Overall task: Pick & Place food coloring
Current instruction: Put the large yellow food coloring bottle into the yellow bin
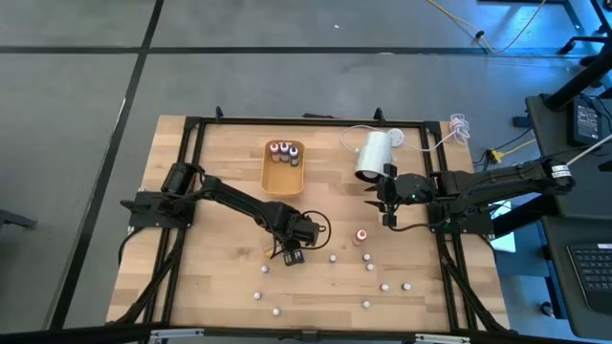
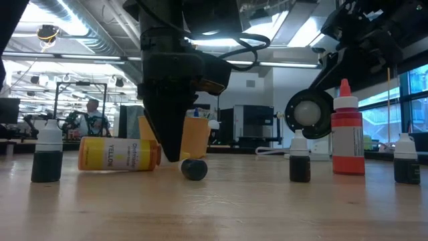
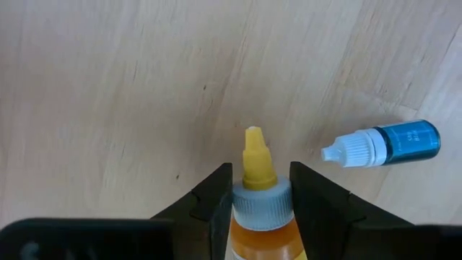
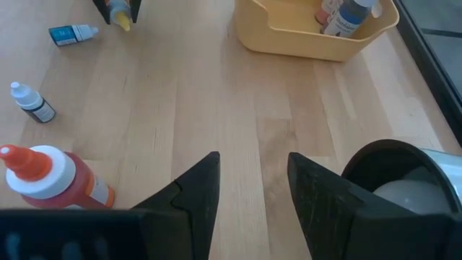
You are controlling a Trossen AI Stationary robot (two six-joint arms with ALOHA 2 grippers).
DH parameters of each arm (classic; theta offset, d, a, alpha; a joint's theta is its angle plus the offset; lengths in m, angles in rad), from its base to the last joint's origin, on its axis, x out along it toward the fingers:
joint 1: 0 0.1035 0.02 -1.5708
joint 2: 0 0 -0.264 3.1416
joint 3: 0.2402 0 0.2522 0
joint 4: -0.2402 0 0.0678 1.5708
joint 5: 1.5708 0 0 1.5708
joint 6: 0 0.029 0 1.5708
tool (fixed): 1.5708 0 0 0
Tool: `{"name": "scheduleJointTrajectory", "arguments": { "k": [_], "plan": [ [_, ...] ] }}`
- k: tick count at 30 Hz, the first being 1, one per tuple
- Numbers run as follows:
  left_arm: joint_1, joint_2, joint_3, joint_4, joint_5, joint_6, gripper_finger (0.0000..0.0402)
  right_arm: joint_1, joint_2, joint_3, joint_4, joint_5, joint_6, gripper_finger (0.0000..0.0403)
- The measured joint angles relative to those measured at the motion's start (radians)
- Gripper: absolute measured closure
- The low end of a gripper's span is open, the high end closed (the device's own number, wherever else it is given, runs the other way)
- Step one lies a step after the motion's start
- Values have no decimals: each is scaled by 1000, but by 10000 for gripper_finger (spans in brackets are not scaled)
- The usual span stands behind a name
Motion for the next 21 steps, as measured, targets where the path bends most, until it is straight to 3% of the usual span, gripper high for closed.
{"name": "scheduleJointTrajectory", "arguments": {
  "k": [21],
  "plan": [
    [1, 0, 0, -21, 52, -99, 215, 0, 0, 0, 0, 0, 0, 237]
  ]
}}
